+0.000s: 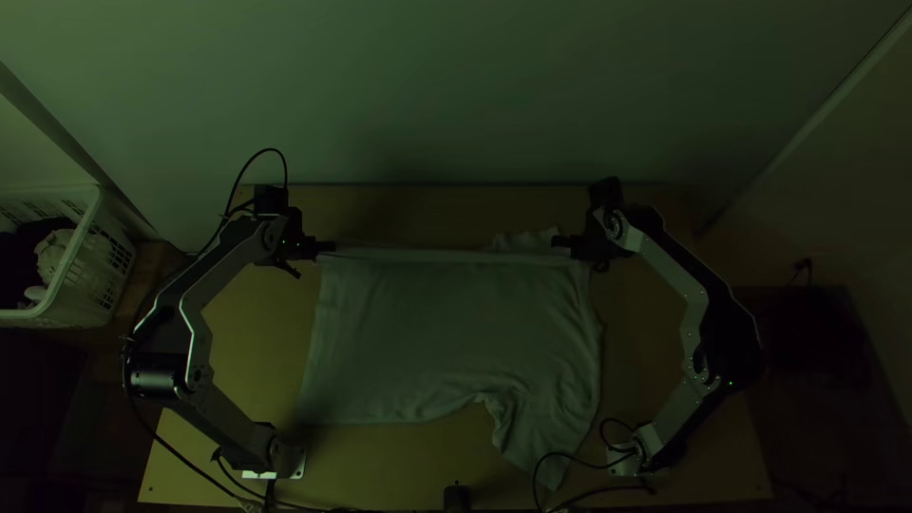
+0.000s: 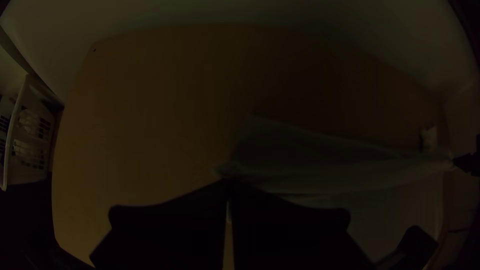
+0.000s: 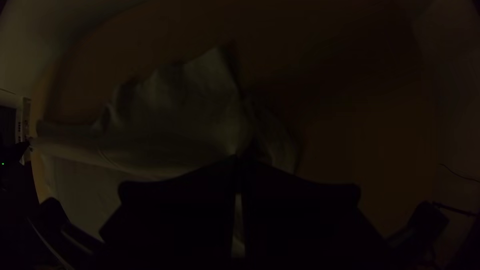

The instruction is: Fold the t-shirt

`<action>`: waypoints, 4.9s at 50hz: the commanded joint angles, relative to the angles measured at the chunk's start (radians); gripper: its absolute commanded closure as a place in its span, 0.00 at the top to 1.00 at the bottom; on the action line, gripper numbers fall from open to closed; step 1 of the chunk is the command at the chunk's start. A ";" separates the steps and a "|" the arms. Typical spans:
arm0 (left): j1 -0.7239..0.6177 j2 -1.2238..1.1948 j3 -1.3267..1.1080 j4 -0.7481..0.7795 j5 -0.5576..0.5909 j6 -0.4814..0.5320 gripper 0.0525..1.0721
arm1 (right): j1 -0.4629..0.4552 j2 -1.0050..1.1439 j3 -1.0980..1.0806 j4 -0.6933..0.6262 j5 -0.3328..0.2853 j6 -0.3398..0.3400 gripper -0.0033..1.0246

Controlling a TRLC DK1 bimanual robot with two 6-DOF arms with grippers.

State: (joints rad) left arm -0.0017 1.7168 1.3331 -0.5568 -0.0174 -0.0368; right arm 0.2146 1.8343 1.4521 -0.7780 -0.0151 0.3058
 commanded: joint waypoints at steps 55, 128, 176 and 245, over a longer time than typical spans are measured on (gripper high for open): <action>0.020 -0.278 -0.385 0.107 0.025 0.006 0.68 | 0.042 -0.313 -0.461 0.118 0.014 0.030 0.90; -0.007 -0.780 -0.606 -0.778 0.063 0.354 0.95 | 0.193 -0.816 -0.691 -0.500 -0.201 0.285 0.95; -0.366 -0.450 -0.681 -0.670 -0.055 0.353 0.94 | 0.258 -0.765 -0.746 -0.466 -0.226 0.303 0.93; -0.382 -0.427 -0.669 -0.606 -0.061 0.376 0.03 | 0.302 -0.491 -0.866 -0.362 -0.344 0.193 0.71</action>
State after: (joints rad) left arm -0.4026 1.2995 0.6819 -1.1786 -0.0673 0.3168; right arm 0.5167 1.3132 0.6136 -1.1355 -0.3496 0.5148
